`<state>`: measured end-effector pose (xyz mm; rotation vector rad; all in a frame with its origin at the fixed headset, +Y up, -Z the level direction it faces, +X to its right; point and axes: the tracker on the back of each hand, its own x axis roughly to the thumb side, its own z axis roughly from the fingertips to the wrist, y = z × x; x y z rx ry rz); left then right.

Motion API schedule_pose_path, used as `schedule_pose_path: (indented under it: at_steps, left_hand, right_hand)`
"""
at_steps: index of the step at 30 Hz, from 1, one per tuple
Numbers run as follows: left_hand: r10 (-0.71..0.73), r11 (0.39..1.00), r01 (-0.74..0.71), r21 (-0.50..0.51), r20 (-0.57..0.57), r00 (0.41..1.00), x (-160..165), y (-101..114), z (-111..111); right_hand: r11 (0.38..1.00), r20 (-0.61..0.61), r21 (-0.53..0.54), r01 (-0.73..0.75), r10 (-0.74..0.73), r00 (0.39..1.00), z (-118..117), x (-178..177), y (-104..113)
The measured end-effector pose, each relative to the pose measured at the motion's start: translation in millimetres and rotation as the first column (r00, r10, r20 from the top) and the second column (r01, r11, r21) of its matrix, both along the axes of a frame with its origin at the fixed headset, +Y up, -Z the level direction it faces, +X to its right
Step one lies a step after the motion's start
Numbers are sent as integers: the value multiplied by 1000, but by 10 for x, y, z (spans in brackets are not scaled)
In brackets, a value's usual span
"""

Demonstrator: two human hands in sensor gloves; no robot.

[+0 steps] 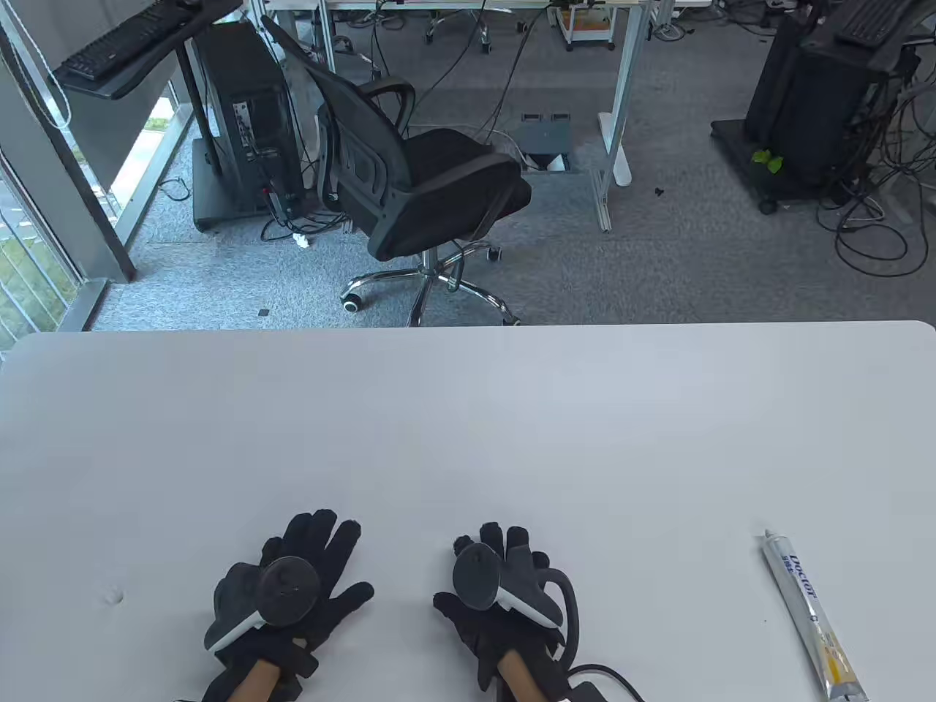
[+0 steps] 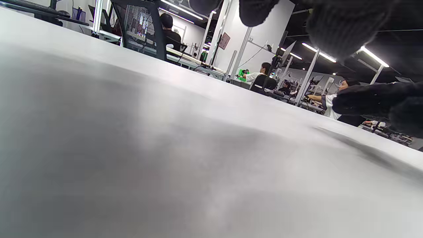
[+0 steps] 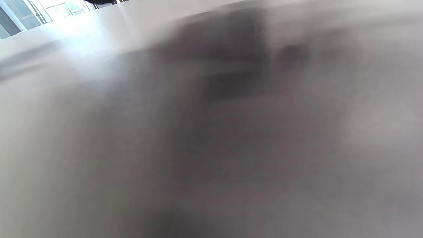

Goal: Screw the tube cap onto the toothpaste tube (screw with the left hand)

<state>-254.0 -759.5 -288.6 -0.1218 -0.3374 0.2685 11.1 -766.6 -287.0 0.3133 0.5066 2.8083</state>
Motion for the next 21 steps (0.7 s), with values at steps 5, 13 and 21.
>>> schedule_pose_path:
  at_steps: [5,13,21]
  left_hand:
    - [-10,1000,10,-3,7,1000,11,-6,8]
    - [4,1000,-4,24,16,1000,13,13,2]
    - [0,999,-1,36,20,1000,13,32,22]
  right_hand:
    - [1000,-7,-9,20,-20,1000,59,11,10]
    - [999,-8,-17,33,-33,999,62,1,1]
    - [990,41,8,142,-142,989,62,123,125]
